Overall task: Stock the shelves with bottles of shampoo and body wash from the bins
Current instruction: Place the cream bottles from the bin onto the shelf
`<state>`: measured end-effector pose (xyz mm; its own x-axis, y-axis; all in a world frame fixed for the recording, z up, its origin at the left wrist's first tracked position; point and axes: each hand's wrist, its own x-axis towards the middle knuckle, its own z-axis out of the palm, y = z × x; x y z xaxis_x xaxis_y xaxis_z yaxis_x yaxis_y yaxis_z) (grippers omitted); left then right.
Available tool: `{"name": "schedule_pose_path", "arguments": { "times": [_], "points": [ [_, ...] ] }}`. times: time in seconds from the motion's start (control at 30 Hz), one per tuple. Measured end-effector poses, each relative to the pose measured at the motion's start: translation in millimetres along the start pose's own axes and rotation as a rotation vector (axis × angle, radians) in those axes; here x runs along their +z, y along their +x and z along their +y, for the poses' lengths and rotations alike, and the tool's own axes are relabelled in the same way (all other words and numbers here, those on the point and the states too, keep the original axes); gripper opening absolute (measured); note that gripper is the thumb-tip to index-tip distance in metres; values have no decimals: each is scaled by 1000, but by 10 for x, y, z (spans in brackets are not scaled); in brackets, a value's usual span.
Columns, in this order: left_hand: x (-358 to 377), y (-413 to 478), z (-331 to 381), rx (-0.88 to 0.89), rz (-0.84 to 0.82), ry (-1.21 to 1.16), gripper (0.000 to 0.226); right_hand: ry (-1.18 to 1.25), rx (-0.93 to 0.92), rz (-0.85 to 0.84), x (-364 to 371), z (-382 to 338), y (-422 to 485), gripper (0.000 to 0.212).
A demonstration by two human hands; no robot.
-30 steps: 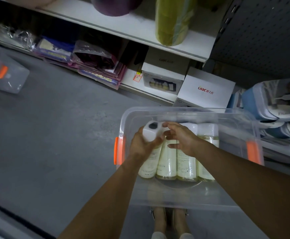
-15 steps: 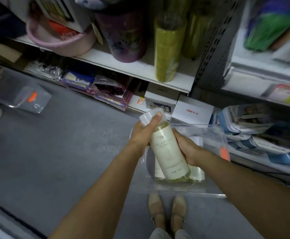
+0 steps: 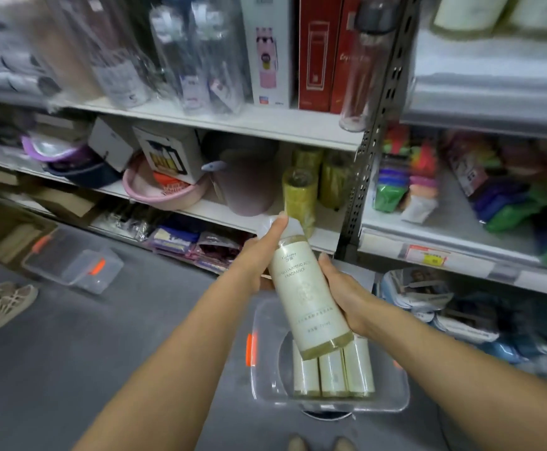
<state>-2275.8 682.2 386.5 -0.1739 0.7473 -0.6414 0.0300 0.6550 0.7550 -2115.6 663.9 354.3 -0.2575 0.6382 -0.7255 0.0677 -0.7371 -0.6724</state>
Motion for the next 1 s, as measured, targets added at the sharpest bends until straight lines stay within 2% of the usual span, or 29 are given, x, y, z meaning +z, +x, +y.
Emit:
{"name": "schedule_pose_path", "arguments": {
  "times": [0.03,0.13,0.3,0.4,0.47,0.6,0.73,0.8,0.87,0.93,1.0],
  "points": [
    [-9,-92,116,13,2,-6,102,3,-36,-14,5,-88,-108,58],
    [-23,-336,447,61,-17,-54,91,-21,-143,-91,22,-354,-432,67],
    [26,-676,896,162,-99,-5,95,-133,-311,-144,-22,-673,-951,84],
    [132,-856,1122,214,-150,17,88,-208,-391,-133,-85,-791,-1256,76],
    [226,-945,1253,216,-196,41,95,-209,-444,-104,-156,-855,-1417,72],
    [467,-1206,1574,345,-216,64,78,-161,-534,2,-348,-1059,-1673,70],
    [736,-1402,1819,456,-240,108,79,-78,-605,51,-610,-1312,-1942,46],
    [889,-1463,1900,501,-268,107,73,-38,-621,72,-777,-1453,-2055,53],
    [1075,-1541,1997,538,-306,101,67,0,-644,102,-952,-1614,-2162,52],
    [1299,-1571,2114,583,-357,84,68,28,-695,152,-1164,-1777,-2235,53],
    [1527,-1591,2228,617,-389,57,71,57,-766,190,-1375,-1919,-2284,64]
  ]
}}
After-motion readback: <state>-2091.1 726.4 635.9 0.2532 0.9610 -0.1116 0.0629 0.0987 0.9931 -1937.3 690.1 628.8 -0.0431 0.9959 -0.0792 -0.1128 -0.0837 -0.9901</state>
